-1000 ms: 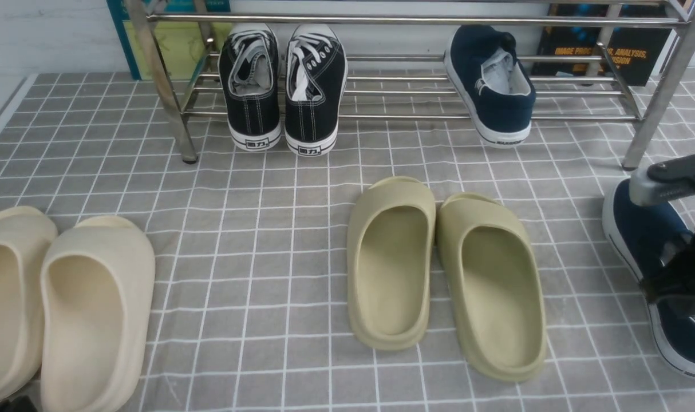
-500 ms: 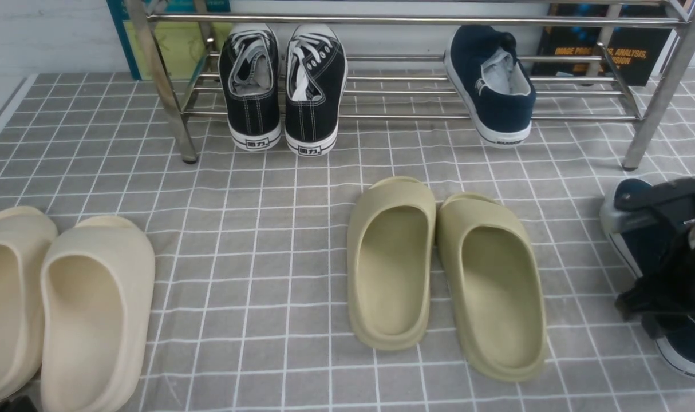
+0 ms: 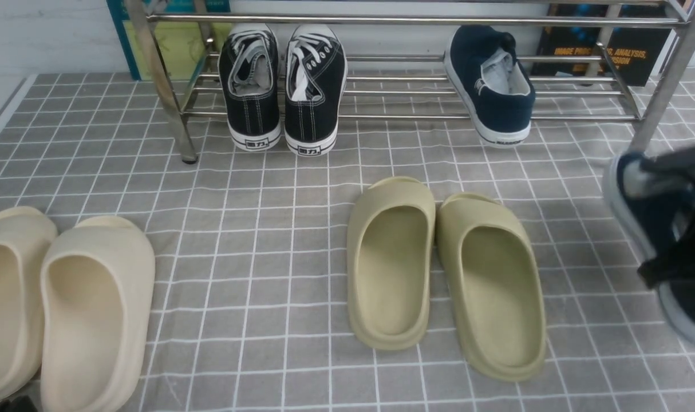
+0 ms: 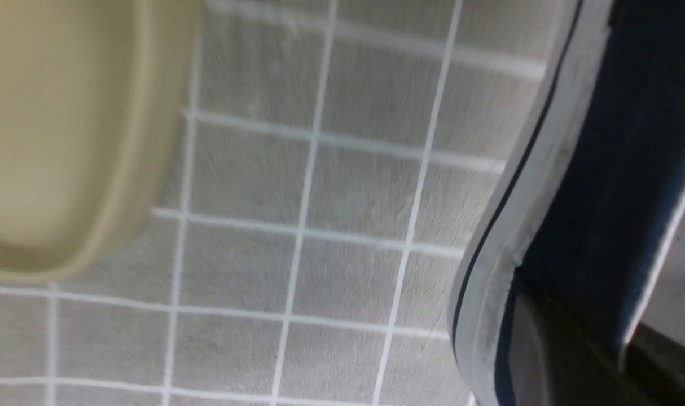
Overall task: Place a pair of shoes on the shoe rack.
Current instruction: Use the right arm to put a shoe into the shoe rack
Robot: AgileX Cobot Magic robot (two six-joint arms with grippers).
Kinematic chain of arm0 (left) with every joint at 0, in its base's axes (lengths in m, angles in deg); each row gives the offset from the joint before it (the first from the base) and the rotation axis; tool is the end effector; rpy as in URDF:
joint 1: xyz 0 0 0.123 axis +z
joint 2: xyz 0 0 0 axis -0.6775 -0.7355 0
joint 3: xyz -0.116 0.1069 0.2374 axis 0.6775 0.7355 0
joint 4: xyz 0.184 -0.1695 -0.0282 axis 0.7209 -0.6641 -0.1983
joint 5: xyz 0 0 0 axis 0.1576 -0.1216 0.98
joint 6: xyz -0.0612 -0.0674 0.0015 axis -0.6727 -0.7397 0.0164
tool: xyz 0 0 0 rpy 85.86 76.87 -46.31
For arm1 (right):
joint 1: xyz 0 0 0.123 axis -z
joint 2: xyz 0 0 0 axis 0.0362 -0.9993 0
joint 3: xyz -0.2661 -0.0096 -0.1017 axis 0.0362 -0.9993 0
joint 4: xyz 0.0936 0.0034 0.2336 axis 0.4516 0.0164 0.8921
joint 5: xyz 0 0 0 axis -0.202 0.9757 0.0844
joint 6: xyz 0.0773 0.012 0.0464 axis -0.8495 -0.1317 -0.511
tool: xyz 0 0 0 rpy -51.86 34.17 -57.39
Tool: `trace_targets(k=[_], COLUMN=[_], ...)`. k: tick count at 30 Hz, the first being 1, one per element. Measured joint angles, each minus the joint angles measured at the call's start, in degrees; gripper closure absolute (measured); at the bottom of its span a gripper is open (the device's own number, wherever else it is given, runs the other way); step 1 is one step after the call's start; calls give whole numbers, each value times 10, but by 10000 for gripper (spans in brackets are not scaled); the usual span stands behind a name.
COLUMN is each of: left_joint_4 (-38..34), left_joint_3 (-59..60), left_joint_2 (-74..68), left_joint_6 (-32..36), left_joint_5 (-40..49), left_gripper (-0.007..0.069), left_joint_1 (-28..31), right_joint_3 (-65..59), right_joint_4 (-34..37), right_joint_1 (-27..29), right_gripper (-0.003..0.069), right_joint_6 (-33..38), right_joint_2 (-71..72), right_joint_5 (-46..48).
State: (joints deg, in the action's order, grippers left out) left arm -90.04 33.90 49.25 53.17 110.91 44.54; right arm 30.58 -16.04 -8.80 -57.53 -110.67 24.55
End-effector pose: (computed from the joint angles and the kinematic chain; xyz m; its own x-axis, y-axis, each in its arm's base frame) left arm 0.0529 0.0012 0.1706 -0.2811 -0.2386 -0.9296 -0.0937 0.9708 -0.2209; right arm 0.2663 0.0441 0.2687 -0.9439 -0.1843 -0.2740 -0.1700 0.9826 -0.0752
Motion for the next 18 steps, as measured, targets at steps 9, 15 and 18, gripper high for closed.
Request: trace_targets(k=[9, 15, 18], left_joint_4=[0, 0, 0], left_joint_3=[0, 0, 0], left_joint_2=[0, 0, 0], left_joint_6=[0, 0, 0], left_joint_5=[0, 0, 0], left_gripper=[512, 512, 512], left_joint_1=[0, 0, 0], right_joint_3=[120, 220, 289], right_joint_4=[29, 2, -16], right_joint_1=[0, 0, 0], right_gripper=[622, 622, 622], right_joint_6=[48, 60, 61], right_joint_2=[-47, -142, -200], right_joint_5=[11, 18, 24])
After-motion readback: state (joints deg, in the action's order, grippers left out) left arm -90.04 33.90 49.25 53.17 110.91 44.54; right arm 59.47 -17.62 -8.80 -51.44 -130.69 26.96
